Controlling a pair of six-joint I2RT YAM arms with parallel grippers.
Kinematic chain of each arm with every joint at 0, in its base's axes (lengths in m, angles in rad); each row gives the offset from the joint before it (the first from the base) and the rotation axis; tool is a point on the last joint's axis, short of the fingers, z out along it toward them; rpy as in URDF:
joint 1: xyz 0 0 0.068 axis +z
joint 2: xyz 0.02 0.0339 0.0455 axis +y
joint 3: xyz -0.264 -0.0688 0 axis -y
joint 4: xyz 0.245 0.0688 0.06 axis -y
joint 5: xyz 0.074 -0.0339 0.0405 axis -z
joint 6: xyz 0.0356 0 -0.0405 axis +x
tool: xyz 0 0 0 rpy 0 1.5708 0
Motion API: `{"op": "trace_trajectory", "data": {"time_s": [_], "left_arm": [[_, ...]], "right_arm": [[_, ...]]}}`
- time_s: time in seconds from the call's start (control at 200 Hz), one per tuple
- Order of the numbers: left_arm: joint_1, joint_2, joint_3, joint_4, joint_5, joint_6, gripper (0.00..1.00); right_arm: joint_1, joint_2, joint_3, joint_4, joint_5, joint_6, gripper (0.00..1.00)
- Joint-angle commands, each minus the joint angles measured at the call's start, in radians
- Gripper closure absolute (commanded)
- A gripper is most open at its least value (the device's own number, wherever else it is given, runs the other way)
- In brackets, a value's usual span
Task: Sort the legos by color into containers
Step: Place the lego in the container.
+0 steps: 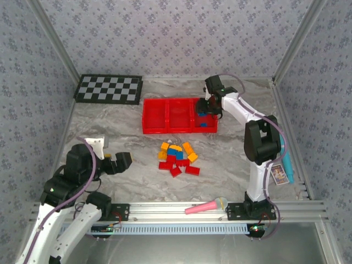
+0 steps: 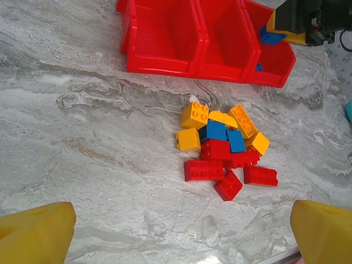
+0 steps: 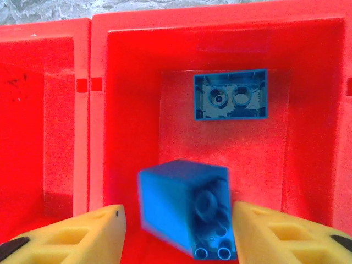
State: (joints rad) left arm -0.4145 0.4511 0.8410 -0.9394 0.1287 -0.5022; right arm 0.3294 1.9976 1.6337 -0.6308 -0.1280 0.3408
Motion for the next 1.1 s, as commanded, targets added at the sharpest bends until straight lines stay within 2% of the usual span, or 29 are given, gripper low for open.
{"op": "trace_trajectory", "data": {"time_s": [0.0,0.185,0.375,0.55,0.665,0.745,0.835,0.965,1.094], "left_arm": [[0.003,-0.017,-0.002,0.002,-0.021,-0.013,0.0],[0.003,-0.006,-0.003,0.001,-0.027,-0.018,0.0],[0.002,0.02,0.0,-0.007,-0.042,-0.03,0.0],[-0.009,0.081,0.008,-0.027,-0.046,-0.053,0.0],[-0.037,0.188,0.026,-0.051,-0.041,-0.059,0.0],[-0.084,0.272,0.023,-0.045,-0.03,-0.074,0.0],[-0.173,0.358,0.017,-0.011,-0.074,-0.104,0.0],[-0.298,0.483,0.051,0.042,-0.162,-0.116,0.0],[-0.347,0.647,0.112,0.091,-0.168,-0.101,0.0]], "right_arm": [[-0.004,0.008,0.038,-0.001,-0.013,0.007,0.37],[0.004,-0.033,0.039,-0.016,-0.041,0.013,0.3],[0.047,-0.184,-0.04,-0.017,-0.001,0.0,0.26],[0.095,-0.406,-0.254,0.025,0.059,0.014,0.2],[0.095,-0.55,-0.427,0.071,0.086,0.041,0.19],[0.088,-0.658,-0.585,0.103,0.104,0.052,0.18],[0.078,-0.768,-0.703,0.103,0.122,0.068,0.12],[0.058,-0.92,-0.794,0.035,0.196,0.066,0.0],[0.003,-1.039,-0.851,-0.034,0.18,0.063,0.0]]}}
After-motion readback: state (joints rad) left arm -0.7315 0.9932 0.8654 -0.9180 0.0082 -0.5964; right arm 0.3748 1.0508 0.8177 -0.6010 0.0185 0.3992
